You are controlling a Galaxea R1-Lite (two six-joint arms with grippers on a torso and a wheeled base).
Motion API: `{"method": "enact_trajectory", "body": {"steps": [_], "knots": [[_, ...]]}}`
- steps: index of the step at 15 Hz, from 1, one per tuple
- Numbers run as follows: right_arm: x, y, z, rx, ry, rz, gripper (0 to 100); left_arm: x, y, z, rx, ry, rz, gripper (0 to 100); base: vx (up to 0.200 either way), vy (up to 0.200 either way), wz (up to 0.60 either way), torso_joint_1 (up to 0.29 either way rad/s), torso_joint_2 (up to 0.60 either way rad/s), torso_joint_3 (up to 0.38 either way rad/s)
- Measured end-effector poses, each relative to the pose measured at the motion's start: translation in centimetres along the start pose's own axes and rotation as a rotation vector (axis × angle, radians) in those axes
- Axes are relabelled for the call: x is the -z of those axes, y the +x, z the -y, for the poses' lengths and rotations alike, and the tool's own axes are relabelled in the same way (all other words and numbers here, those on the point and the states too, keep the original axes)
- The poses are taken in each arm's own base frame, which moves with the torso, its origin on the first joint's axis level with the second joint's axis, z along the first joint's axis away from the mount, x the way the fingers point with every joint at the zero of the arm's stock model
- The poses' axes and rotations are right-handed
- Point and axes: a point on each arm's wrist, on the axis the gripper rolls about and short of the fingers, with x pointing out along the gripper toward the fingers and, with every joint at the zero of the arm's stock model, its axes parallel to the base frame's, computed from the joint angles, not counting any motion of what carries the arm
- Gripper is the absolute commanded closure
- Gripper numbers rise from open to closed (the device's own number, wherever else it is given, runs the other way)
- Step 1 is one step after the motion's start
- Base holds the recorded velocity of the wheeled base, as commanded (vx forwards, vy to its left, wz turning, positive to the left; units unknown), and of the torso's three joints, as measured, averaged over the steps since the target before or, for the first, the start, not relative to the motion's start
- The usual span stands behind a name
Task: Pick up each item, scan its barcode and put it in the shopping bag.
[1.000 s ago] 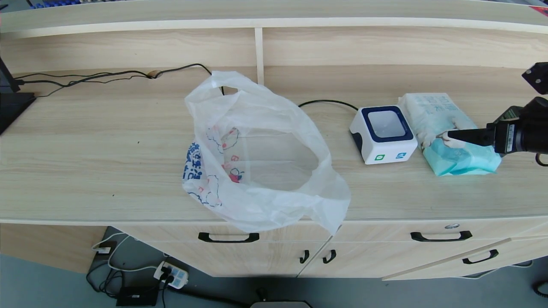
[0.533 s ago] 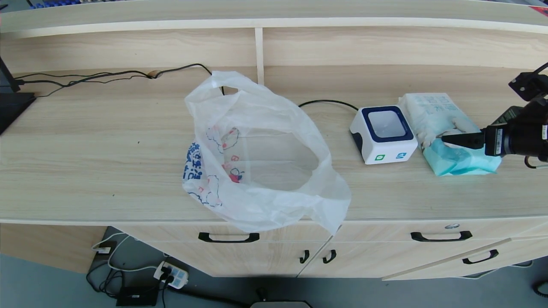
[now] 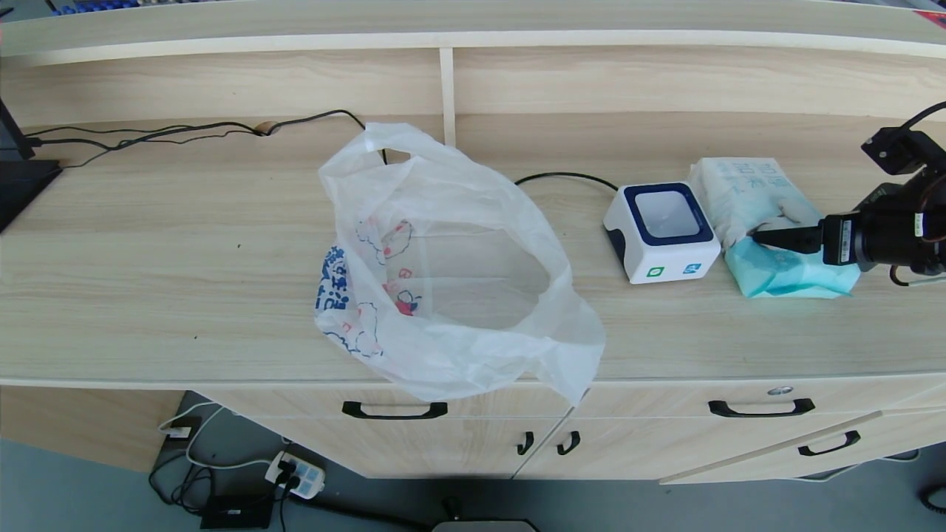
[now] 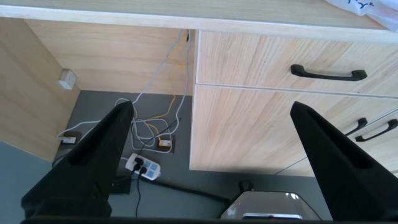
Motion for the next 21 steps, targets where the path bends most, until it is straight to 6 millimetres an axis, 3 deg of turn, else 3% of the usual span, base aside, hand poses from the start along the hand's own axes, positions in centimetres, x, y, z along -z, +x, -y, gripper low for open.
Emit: {"method": "enact_trajectory", "body": {"steps": [4, 13, 14, 21], "knots": [[-1.0, 0.6, -0.3, -0.005, -0.015, 0.02, 0, 0.0, 0.0, 0.0, 0.001, 0.0, 0.0, 0, 0.0, 0.0, 0.0, 0.0, 0.0, 0.0], [0.4, 3.1, 0.1, -0.009, -0.001, -0.033, 0, 0.0, 0.0, 0.0, 0.001, 0.004, 0.002, 0, 0.0, 0.0, 0.0, 0.0, 0.0, 0.0], [0.4, 3.2, 0.1, -0.008, -0.001, -0.035, 100, 0.0, 0.0, 0.0, 0.001, 0.004, 0.002, 0, 0.0, 0.0, 0.0, 0.0, 0.0, 0.0], [0.5, 3.2, 0.1, 0.02, 0.004, -0.026, 100, 0.0, 0.0, 0.0, 0.0, 0.001, 0.001, 0, 0.0, 0.0, 0.0, 0.0, 0.0, 0.0]]}}
